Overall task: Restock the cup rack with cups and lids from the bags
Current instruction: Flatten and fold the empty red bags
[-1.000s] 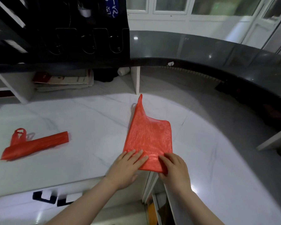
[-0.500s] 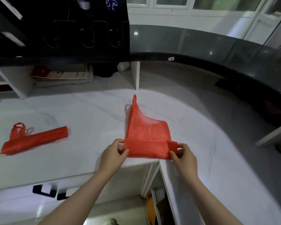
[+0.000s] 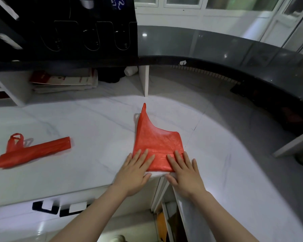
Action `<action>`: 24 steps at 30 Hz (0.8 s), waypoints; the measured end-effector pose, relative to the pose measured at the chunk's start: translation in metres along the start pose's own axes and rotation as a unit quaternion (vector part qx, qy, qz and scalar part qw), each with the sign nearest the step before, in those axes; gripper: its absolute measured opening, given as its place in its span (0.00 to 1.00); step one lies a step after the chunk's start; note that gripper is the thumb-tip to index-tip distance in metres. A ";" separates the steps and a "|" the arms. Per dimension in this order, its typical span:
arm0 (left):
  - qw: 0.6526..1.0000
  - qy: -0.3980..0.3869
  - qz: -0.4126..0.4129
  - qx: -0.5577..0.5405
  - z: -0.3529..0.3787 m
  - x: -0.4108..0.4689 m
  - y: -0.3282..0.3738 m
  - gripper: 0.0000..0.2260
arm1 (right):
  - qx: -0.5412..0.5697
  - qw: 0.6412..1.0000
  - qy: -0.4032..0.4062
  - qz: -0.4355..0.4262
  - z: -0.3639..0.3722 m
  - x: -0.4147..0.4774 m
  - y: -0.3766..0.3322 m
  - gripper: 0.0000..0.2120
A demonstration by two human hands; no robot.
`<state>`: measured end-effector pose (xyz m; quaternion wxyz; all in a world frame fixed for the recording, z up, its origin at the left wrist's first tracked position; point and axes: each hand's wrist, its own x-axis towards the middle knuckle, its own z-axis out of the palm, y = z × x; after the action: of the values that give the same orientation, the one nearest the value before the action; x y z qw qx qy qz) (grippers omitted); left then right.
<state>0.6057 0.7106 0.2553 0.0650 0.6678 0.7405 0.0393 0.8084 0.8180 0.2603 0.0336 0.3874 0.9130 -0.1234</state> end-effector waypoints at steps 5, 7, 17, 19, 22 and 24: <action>1.000 0.016 0.016 0.011 0.000 -0.002 -0.003 0.30 | -0.005 1.000 0.002 0.008 -0.004 -0.001 -0.003 0.36; 0.996 0.071 0.051 0.023 -0.006 -0.007 -0.001 0.28 | 0.018 0.998 0.052 0.020 -0.007 -0.007 -0.010 0.34; 0.909 0.198 -0.071 -0.360 -0.016 -0.023 -0.020 0.16 | 0.301 0.934 0.164 0.101 -0.018 -0.022 -0.004 0.02; 0.863 0.218 -0.141 -0.434 -0.017 -0.020 -0.018 0.17 | 0.324 0.921 0.165 0.138 -0.018 -0.017 -0.002 0.04; 0.859 0.214 -0.201 -0.419 -0.018 -0.012 -0.017 0.16 | 0.316 0.919 0.165 0.166 -0.017 -0.006 -0.002 0.11; 0.871 0.213 -0.216 -0.387 -0.019 -0.006 -0.014 0.20 | 0.311 0.918 0.168 0.181 -0.018 0.000 -0.004 0.19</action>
<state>0.5900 0.7036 0.2721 0.1660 0.3882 0.7875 0.4490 0.8061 0.8193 0.2782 -0.2207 0.5522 0.7349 -0.3259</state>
